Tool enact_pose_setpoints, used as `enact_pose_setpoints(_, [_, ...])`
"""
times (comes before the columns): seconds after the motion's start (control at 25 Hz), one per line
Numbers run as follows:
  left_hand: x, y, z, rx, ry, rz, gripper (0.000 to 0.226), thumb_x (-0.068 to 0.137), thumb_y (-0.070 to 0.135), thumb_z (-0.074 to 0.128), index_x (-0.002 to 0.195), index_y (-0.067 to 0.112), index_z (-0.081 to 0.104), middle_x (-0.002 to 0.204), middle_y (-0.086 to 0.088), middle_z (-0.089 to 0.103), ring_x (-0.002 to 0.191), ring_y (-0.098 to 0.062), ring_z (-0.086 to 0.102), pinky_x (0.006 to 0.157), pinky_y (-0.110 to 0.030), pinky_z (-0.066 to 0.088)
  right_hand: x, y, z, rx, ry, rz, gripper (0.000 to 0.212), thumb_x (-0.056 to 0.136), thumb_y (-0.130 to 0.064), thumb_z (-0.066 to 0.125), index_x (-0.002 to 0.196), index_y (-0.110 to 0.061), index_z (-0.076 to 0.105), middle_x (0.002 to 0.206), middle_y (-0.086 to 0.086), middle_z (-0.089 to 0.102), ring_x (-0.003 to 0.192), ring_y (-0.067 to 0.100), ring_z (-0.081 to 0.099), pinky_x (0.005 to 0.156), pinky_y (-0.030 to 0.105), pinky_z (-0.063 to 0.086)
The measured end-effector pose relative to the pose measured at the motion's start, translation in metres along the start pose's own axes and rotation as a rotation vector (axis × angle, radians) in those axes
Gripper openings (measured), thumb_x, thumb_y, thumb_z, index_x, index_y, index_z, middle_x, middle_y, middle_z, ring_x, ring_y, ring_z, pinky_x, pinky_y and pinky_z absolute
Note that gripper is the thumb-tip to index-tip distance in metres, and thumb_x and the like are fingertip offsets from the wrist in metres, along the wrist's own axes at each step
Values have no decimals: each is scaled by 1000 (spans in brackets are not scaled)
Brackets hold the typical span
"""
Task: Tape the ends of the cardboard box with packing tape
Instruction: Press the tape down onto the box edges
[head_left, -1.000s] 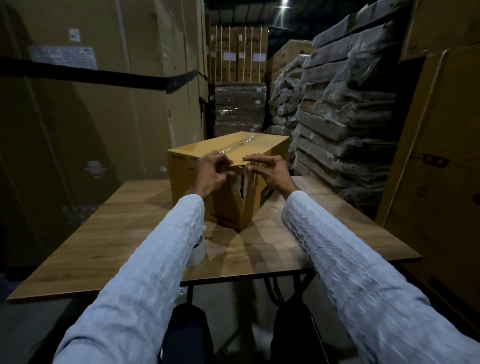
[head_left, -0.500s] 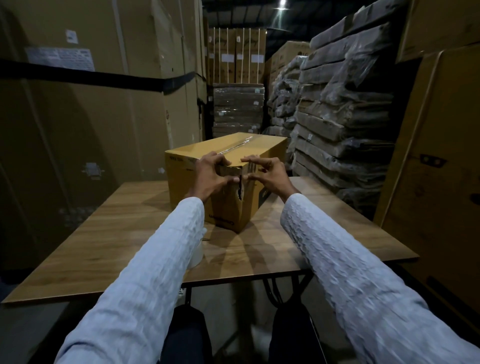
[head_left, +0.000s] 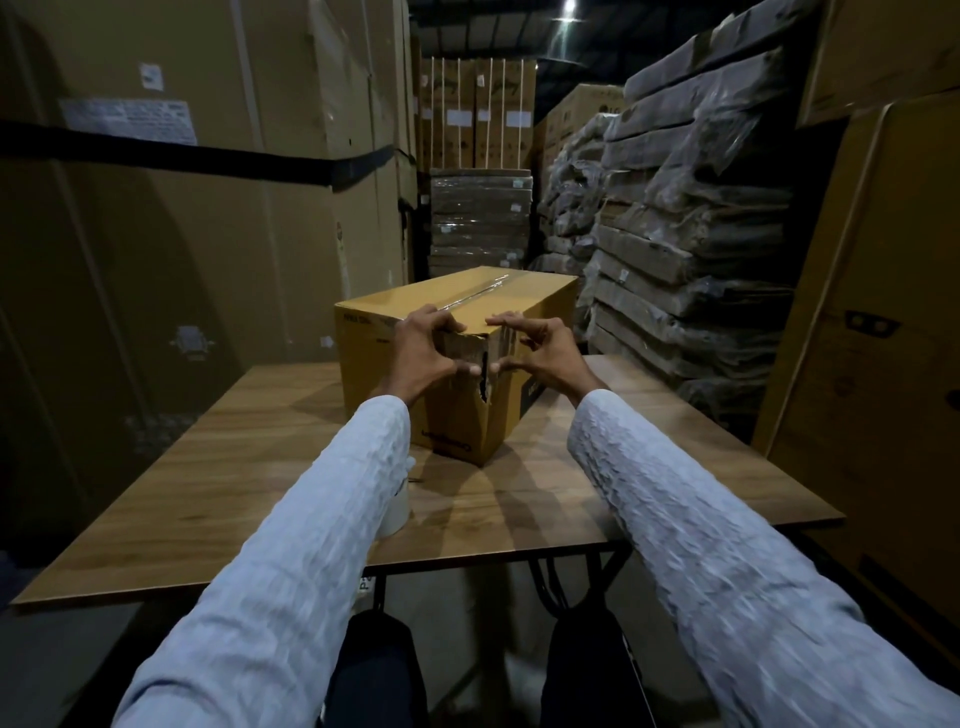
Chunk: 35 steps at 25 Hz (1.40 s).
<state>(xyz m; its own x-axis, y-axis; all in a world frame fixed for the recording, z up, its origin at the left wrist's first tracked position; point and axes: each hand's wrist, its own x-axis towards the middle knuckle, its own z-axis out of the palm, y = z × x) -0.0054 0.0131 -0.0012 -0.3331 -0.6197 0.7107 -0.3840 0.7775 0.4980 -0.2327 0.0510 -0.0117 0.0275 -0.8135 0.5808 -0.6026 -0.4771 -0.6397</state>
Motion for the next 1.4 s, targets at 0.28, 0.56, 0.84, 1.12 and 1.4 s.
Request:
enact_pose_setpoints(0.28, [2,6,0,-14,1,-66,45,62,9,95,103,9,75,111,-5,68,108,-21,64,92,-35,59,-1,-4,4,25,77,-17,56,73,-4,87,123,-25,74,131,-6,69,136,9,53,112,39,48])
enact_pose_setpoints(0.56, [2,2,-9,-32,-53,-43,37,74,19,90,107,11,75,109,-3,64,105,-17,59,83,-23,52,-2,-4,-2,81,0,37,35,88,-32,76,123,-35,73,138,-8,65,143,15,46,112,43,47])
enact_pose_setpoints(0.84, [2,9,-1,-52,20,-75,24,84,23,82,101,7,76,106,-6,66,99,-16,60,78,-16,50,3,0,2,124,54,71,29,94,-14,69,116,-31,77,128,-10,71,134,7,54,113,45,46])
enact_pose_setpoints(1.12, [2,7,-6,-77,-25,-92,20,89,22,77,105,9,76,106,-2,63,97,-12,59,83,-24,54,-5,-10,-2,118,-4,83,32,89,-40,75,121,-34,74,138,-8,65,145,14,42,116,40,39])
enact_pose_setpoints(1.4, [3,8,-3,-53,-2,-93,19,88,4,74,106,9,76,107,1,62,104,-13,58,93,-28,55,2,-4,1,105,59,98,42,95,3,61,119,-28,76,134,-7,68,141,10,47,118,42,40])
